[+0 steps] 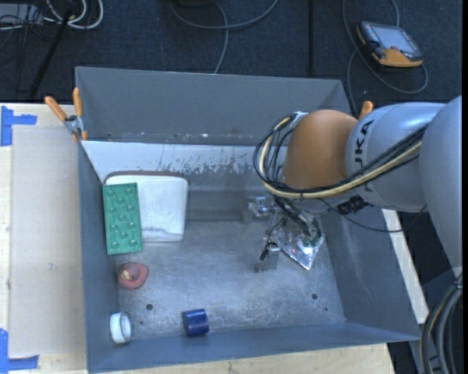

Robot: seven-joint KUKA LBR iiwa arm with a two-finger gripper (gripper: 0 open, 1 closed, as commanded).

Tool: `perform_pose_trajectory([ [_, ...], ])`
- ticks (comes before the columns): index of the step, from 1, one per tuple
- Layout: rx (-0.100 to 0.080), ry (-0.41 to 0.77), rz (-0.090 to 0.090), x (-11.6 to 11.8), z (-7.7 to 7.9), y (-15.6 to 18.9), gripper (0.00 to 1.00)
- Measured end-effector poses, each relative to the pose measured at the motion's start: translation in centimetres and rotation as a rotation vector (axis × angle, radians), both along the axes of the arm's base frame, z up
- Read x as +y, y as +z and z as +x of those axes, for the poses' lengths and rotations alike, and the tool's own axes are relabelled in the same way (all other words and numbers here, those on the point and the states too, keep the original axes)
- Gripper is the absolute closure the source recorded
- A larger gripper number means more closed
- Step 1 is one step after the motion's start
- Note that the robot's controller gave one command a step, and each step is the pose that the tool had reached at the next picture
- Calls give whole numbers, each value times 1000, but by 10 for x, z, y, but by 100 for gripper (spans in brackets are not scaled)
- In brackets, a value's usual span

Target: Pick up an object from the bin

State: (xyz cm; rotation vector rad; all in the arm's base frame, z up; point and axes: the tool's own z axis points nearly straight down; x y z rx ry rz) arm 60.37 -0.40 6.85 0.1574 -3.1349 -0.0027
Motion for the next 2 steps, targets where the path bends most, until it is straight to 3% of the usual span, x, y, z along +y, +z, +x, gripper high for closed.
perform_pose_trajectory([
  [1, -1, 283, -2, -81, -23, 1, 0],
  [2, -6, 410, 1, -141, -3, 2, 0],
])
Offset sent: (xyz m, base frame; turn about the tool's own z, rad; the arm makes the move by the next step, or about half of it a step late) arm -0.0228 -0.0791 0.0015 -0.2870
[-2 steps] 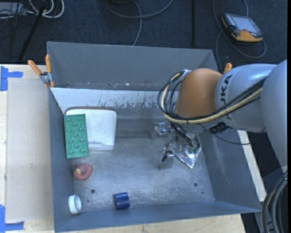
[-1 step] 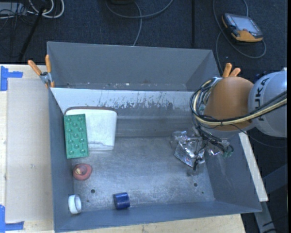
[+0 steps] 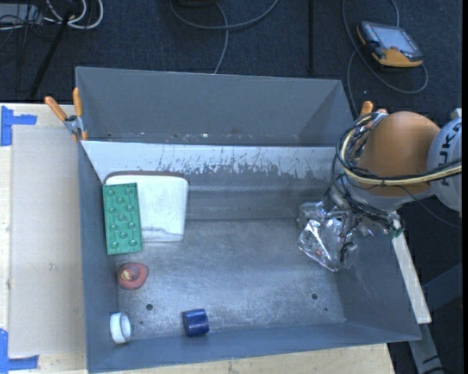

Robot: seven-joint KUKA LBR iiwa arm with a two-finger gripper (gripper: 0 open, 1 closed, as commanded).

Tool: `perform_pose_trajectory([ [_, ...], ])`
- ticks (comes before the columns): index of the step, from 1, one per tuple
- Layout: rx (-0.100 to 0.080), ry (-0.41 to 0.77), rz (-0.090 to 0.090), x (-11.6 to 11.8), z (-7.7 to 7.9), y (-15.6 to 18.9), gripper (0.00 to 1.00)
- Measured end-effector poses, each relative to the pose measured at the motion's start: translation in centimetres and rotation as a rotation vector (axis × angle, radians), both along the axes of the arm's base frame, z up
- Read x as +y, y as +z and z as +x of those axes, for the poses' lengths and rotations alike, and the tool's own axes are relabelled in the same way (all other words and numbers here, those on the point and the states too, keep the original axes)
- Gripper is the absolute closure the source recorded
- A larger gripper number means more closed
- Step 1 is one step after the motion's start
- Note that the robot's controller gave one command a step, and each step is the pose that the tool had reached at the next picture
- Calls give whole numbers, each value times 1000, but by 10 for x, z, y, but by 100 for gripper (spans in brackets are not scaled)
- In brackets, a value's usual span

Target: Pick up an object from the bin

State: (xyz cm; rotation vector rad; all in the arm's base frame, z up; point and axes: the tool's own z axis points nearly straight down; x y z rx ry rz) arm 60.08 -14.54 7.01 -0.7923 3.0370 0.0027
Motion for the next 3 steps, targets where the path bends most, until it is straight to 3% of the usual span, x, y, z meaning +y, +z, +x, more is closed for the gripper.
perform_pose_trajectory([
  [1, 2, 739, 9, 28, -12, -1, 0],
  [2, -1, 732, 2, 23, -12, 0, 100],
  [3, -6, 748, -6, 32, -14, 134, 100],
])
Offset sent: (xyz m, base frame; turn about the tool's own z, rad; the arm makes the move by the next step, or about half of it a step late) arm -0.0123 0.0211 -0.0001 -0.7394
